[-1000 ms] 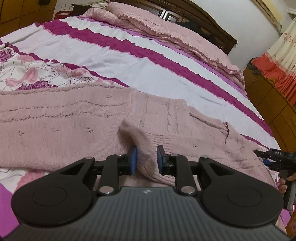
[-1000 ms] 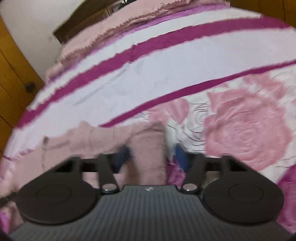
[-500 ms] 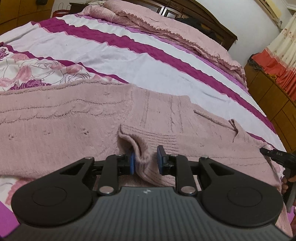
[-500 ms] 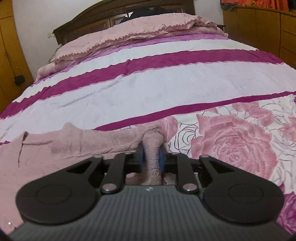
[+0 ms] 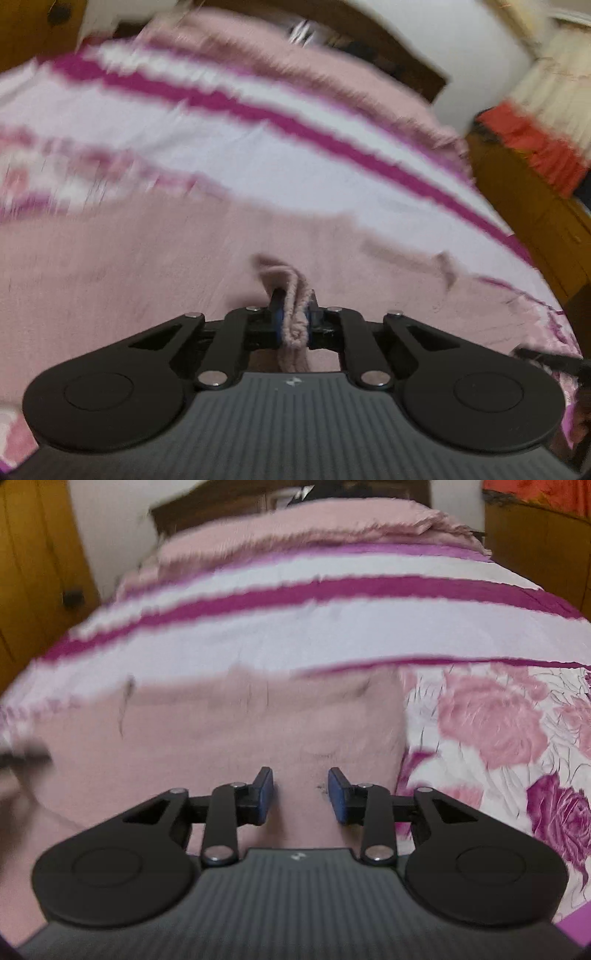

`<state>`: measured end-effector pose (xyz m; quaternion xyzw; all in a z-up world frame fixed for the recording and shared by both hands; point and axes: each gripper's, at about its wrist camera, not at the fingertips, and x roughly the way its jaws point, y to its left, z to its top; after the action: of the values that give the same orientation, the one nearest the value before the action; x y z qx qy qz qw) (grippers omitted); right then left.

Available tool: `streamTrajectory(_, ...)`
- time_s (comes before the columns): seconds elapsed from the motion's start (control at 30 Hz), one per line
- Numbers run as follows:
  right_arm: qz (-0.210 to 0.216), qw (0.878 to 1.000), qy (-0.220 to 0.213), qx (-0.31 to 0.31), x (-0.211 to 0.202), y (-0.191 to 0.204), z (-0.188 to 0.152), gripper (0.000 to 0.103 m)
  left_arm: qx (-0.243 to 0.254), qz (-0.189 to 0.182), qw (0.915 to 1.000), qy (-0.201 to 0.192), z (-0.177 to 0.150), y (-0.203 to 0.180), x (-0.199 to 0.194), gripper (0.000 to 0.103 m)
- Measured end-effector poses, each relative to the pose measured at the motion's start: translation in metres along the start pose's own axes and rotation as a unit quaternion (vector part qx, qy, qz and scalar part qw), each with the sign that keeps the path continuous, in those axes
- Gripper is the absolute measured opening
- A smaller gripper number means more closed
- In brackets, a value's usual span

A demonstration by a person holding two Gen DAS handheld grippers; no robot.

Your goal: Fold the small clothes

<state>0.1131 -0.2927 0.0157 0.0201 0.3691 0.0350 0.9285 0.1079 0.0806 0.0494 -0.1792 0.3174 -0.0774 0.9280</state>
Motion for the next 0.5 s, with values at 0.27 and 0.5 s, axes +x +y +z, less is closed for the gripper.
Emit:
streamTrajectory(0.27,-0.079,0.996,-0.031,0.025,-0.001,-0.004,-0.009,0.035,0.019,0.026,0.9989,-0.035,0.019,0.002,0.001,0.011)
streamTrajectory(0.5,-0.077,0.996,-0.025,0.025,0.002,-0.005,-0.01,0.036,0.024,0.084,0.9956,0.035,-0.019,0.028,0.014,0.012)
